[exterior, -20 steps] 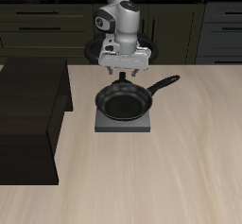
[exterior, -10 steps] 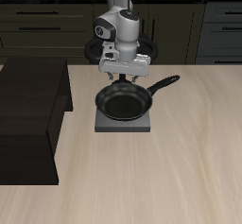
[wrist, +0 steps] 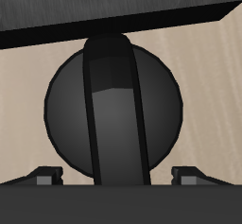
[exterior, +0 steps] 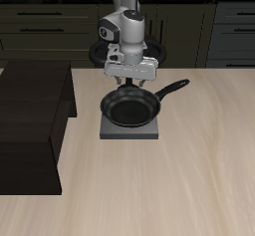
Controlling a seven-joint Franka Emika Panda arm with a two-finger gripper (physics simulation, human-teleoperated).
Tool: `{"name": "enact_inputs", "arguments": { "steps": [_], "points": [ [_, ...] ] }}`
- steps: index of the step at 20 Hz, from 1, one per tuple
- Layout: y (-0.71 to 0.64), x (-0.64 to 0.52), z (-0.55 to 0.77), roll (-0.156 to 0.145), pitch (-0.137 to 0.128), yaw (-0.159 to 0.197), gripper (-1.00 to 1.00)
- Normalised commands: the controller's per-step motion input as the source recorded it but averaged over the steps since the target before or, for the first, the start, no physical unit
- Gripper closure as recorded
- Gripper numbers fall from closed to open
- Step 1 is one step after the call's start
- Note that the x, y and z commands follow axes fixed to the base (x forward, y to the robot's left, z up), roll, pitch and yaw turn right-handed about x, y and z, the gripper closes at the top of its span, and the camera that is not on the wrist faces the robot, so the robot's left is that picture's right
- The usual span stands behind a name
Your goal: Place the frypan on the flat stove and turn on the stove
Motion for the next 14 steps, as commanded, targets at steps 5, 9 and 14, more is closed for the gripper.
{"name": "enact_inputs", "arguments": {
  "steps": [5,9,14],
  "points": [
    [-0.16,-0.01,0.09,-0.007,-0.02,-0.001,1.0],
    [-0.13,0.0,0.07,-0.002,-0.011,0.02,1.0],
    [-0.22,0.06,0.04,-0.031,-0.007,0.043,1.0]
  ]
}}
